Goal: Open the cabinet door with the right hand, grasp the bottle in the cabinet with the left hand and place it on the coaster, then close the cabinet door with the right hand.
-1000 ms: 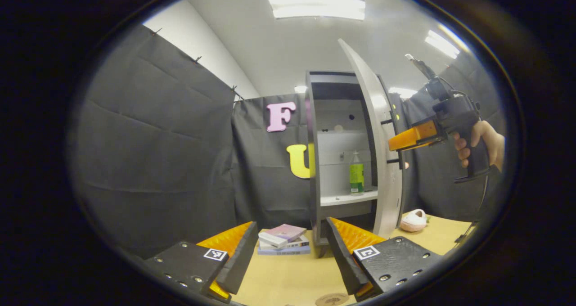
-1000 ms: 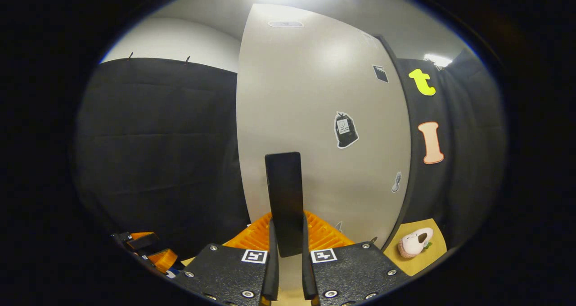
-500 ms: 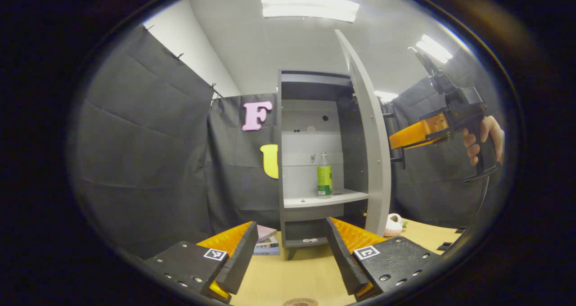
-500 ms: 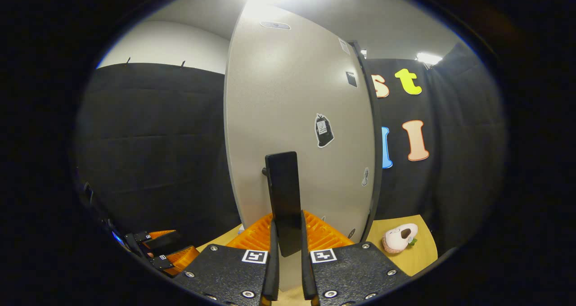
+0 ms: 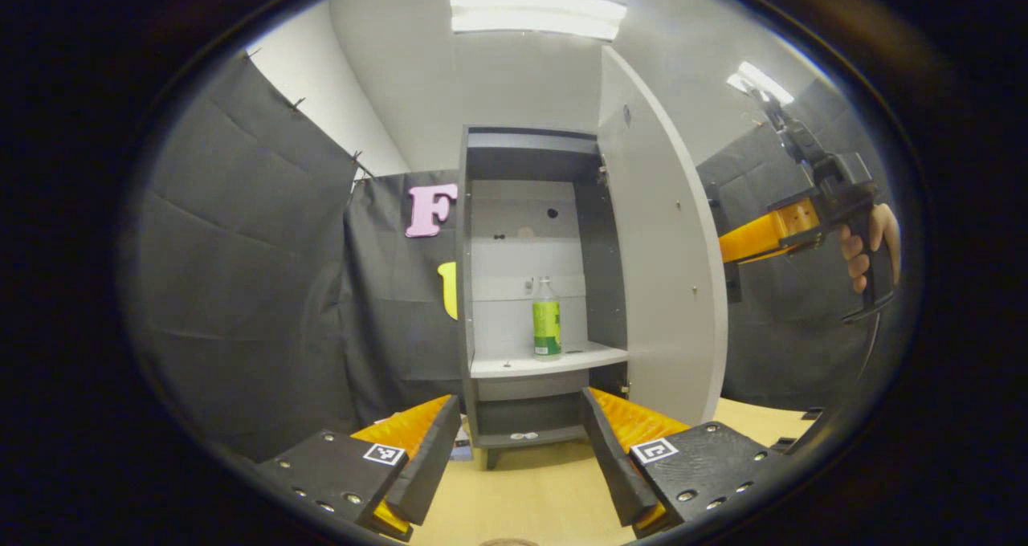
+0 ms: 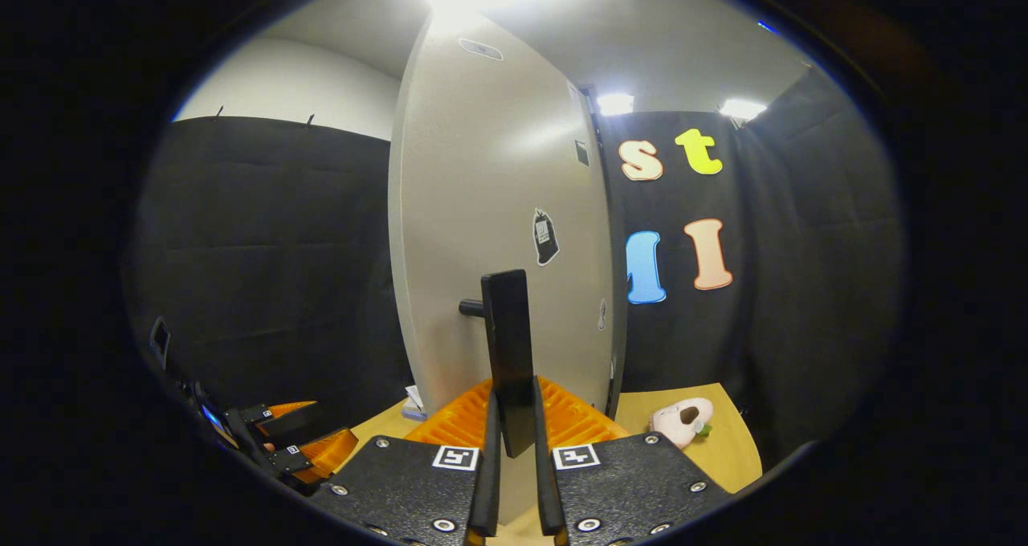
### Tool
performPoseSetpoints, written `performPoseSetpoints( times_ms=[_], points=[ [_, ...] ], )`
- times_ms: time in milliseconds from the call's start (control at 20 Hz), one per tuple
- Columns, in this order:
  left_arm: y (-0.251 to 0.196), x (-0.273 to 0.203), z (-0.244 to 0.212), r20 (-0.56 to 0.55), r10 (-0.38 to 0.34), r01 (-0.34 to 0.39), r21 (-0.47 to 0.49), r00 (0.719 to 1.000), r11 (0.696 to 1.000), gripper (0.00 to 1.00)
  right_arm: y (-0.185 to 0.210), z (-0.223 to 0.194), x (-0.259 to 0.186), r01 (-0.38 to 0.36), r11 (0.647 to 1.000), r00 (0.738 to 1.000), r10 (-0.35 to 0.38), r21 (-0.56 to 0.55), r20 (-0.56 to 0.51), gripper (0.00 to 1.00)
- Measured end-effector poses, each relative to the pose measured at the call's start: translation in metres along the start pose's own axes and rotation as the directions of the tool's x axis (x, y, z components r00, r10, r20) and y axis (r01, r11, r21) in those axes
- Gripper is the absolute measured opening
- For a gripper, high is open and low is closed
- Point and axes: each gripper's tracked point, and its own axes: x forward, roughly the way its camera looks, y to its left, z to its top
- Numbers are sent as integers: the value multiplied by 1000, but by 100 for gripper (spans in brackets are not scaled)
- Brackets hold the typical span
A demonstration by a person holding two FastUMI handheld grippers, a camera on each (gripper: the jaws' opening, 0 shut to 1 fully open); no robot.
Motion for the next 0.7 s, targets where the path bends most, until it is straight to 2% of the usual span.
performPoseSetpoints(
  times_ms=[100,450,700],
  points=[
    [-11,1,-1,-3,-10,10,-1,1000,1000,90,-5,-2,-1,18,1000,1000,-18,-2,-1,19],
    [-44,3,-3,-8,-30,30,16,1000,999,90,-10,-1,0,55,998,998,-55,19,8,19],
    [-57,9,-5,-13,-21,21,25,1000,999,89,-24,2,3,100,995,995,-99,-8,28,19]
  ],
)
